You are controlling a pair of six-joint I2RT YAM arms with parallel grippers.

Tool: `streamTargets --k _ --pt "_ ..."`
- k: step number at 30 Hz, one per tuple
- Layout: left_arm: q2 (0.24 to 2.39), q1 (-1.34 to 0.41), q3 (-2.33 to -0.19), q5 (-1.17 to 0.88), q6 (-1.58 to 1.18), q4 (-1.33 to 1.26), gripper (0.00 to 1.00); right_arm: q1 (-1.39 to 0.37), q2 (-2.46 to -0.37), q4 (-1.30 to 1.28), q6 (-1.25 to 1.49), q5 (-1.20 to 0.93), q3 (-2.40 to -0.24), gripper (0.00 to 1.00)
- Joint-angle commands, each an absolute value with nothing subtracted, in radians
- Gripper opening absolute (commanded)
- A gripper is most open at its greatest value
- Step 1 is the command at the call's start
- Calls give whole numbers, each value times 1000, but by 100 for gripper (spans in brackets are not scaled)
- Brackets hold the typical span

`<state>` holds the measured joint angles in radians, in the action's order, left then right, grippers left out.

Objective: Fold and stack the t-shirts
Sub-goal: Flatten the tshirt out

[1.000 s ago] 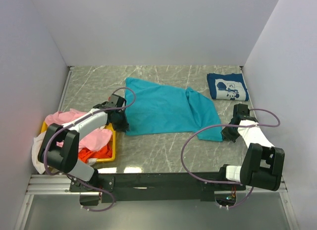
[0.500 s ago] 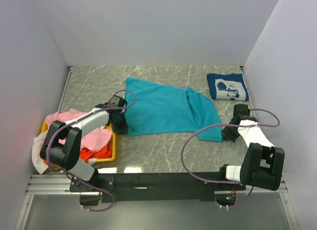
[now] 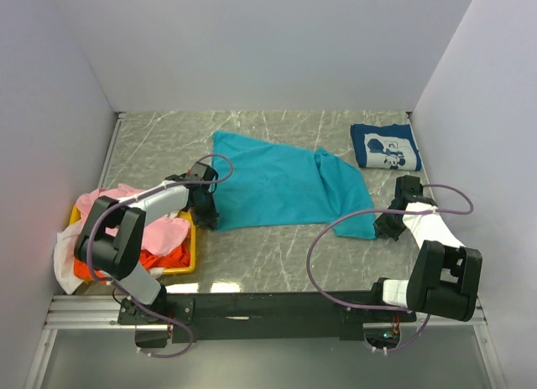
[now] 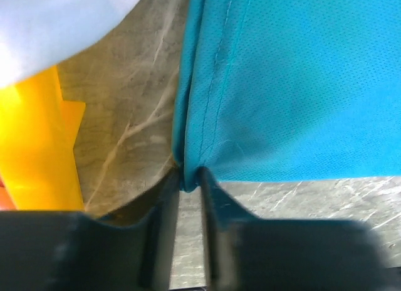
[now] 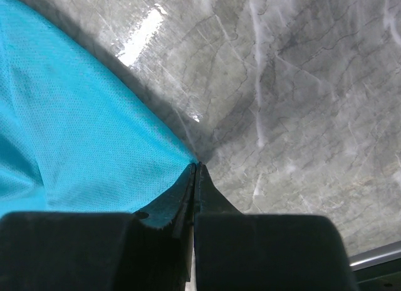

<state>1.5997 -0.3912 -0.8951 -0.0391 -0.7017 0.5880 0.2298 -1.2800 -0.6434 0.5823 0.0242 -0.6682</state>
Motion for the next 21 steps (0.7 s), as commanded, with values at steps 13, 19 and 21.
streamTargets --k 13,19,21 --pt "1592 -301 -1237 -37 -704 569 0 238 -1183 -704 581 3 -989 0" --pt "1643 -256 -1652 -3 -683 587 0 238 -1160 -652 600 -26 -1246 0" --pt "1643 -249 -1779 38 -689 581 0 238 -1151 -634 598 -29 -1322 0"
